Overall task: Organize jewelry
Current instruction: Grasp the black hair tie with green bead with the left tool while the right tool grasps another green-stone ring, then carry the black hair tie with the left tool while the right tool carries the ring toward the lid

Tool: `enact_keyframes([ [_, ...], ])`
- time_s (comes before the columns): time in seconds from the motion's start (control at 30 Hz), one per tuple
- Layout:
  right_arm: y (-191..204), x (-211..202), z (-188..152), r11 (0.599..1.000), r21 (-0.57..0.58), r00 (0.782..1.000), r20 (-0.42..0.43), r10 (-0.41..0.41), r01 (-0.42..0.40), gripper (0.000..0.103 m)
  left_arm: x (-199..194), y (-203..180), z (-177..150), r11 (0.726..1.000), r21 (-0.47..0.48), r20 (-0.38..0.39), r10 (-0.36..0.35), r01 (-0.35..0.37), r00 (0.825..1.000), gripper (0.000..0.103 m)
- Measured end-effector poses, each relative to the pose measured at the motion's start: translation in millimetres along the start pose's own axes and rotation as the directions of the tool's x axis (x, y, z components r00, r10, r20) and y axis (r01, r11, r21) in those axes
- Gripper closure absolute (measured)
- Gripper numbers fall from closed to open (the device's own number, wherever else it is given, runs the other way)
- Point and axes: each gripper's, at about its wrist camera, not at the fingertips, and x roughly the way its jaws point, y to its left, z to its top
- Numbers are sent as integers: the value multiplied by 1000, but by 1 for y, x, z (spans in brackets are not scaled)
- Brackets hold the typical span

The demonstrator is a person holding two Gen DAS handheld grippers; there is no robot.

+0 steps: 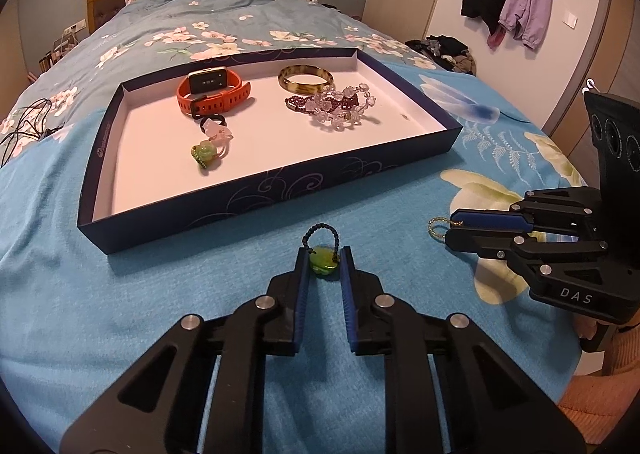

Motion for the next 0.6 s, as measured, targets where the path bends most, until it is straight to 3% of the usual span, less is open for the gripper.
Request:
enact_keyframes([
  [0.6,-1,-18,2,999,28,994,101,37,-40,92,-33,11,-8,999,-51,77,-3,7,997,87],
])
